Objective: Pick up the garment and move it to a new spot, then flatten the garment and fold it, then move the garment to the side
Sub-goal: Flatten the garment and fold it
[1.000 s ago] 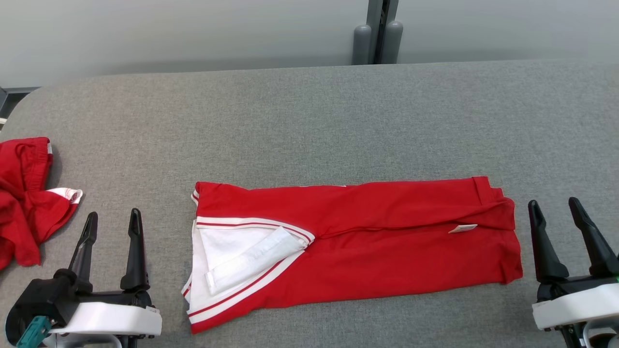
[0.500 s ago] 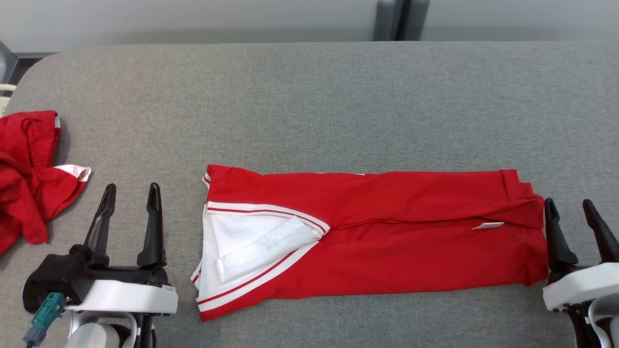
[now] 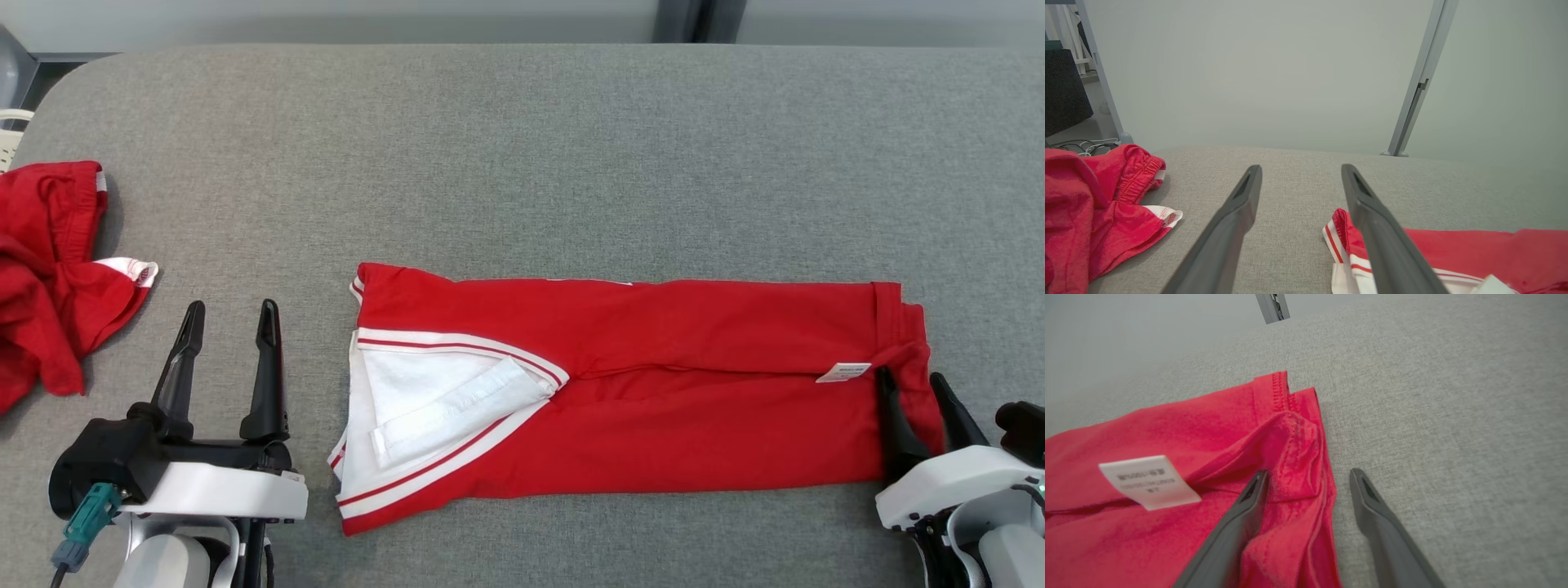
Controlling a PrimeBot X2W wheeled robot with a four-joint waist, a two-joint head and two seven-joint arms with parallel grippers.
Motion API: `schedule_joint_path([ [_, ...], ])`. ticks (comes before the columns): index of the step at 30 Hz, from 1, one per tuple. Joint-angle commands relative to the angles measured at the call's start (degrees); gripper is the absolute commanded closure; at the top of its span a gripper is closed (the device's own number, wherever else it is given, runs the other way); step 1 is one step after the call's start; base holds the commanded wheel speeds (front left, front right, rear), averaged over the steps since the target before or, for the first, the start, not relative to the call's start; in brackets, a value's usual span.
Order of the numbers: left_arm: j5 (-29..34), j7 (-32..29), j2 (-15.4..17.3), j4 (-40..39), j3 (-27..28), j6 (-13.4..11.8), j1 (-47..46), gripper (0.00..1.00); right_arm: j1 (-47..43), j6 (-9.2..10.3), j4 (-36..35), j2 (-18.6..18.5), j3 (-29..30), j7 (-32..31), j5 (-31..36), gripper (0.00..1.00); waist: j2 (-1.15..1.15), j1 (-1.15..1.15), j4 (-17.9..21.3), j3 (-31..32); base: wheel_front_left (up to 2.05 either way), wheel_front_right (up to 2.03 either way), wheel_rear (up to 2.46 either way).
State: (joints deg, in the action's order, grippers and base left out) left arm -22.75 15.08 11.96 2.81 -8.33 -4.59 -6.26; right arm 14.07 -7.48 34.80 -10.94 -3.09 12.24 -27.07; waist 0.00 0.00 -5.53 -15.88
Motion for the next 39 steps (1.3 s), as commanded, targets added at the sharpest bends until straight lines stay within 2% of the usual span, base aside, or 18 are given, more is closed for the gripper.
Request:
schedule_joint_path([
  [1, 0.47, 0.09, -0.05, 0.14, 0.32, 0.37, -1.08, 0.0, -0.64, -0.04, 2.32, 0.9, -1.58, -0.82, -0.85, 0.51, 0.0, 0.0, 0.25, -0.16, 0.0, 0.0, 0.0],
  [2, 0.69, 0.09, -0.09, 0.23, 0.5, 0.56, -1.14, 0.0, -0.49, -0.04, 2.9, 1.0, -2.38, -0.69, -1.45, 0.59, 0.0, 0.0, 0.4, -0.21, 0.0, 0.0, 0.0],
  [3, 0.86, 0.09, -0.14, 0.34, 0.67, 0.51, -1.27, 0.0, -0.34, -0.04, 3.66, 1.17, -3.23, -0.8, -2.25, 1.0, 0.0, 0.0, 0.53, -0.23, 0.0, 0.0, 0.0],
  [8, 1.21, 0.08, -0.45, 0.75, 1.08, 1.13, -1.54, 0.0, 0.08, -0.03, 5.01, 0.48, -6.92, 0.58, -5.41, 1.0, 0.0, 0.0, 0.97, -0.16, 0.0, 0.0, 0.0],
  [13, 1.52, 0.09, -0.8, 0.93, 1.75, 1.62, -1.23, 0.0, 0.29, 0.01, 4.72, -1.79, -7.52, 2.07, -7.54, 1.0, 0.0, 0.0, 1.58, 0.0, 0.0, 0.0, 0.0],
  [24, 2.2, 0.09, -1.16, 1.43, 2.74, 2.03, -0.79, 0.0, 0.76, 0.1, 1.88, -11.29, -1.44, 2.97, -6.87, 1.0, 0.0, 0.0, 2.64, 0.06, 0.0, 0.0, 0.0],
  [28, 2.27, 0.09, -1.44, 1.68, 2.98, 2.22, -0.61, 0.0, 0.38, 0.1, -0.02, -13.27, -0.03, 3.0, -5.91, 1.0, 0.0, 0.0, 2.87, 0.33, 0.0, 0.0, 0.0],
  [34, 2.22, 0.09, -1.76, 2.1, 3.54, 2.61, -0.04, 0.0, -0.1, -0.03, -5.92, -12.32, -0.41, 1.03, -5.13, 1.0, 0.0, 0.0, 3.28, 1.15, 0.0, 0.0, 0.0],
  [39, 2.6, 0.08, -1.89, 2.19, 3.67, 2.76, 0.48, 0.0, 0.19, -0.03, -16.62, -8.01, -2.92, -4.7, -4.31, 1.0, 0.0, 0.0, 3.63, 1.63, 0.0, 0.0, 0.0],
])
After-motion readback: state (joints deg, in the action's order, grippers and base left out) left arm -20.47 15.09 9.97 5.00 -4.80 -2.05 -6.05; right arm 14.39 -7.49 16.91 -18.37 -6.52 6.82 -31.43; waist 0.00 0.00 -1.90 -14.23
